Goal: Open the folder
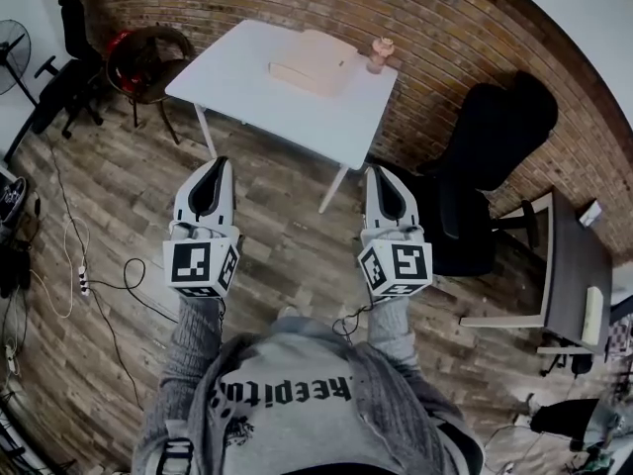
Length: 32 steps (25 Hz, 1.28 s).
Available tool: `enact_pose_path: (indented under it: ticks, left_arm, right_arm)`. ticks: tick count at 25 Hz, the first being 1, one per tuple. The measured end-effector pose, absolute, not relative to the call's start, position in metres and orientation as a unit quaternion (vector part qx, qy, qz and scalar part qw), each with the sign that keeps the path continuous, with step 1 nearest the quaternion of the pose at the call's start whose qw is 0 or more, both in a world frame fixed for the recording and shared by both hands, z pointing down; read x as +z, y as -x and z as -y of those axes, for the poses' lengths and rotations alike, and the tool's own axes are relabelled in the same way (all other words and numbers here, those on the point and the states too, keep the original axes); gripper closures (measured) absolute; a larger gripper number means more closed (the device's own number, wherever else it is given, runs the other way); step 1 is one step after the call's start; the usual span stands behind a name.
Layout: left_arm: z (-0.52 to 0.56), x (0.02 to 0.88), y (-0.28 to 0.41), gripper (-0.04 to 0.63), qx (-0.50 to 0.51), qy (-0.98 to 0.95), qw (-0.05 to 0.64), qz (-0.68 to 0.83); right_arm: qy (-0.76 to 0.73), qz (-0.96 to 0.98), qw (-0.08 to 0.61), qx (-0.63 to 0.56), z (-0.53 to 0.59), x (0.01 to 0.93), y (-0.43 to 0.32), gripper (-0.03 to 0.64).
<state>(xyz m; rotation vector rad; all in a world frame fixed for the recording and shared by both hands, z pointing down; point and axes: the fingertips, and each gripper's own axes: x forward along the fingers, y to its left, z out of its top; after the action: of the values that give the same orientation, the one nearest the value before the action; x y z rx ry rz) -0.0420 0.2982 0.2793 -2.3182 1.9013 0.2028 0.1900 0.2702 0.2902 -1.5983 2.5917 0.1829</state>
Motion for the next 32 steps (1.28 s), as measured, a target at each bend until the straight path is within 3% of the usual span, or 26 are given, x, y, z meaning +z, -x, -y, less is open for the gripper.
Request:
enact_pose_path:
  ticks: [15,32]
  left_arm:
    - [-0.216,0.295,0.052,0.583,0.050,0.762,0.059,-0.643]
    - [-0.016,0.288,0.115,0.583,0.060,0.794,0.051,-0.603]
  right_arm:
    - [0.508,-0.859,0.052,0.037,-0.178,0.307,-0.179,0.612]
    - [0.545,-0.836,0.045,0.043,0.001,0.293,-0.112,0.612]
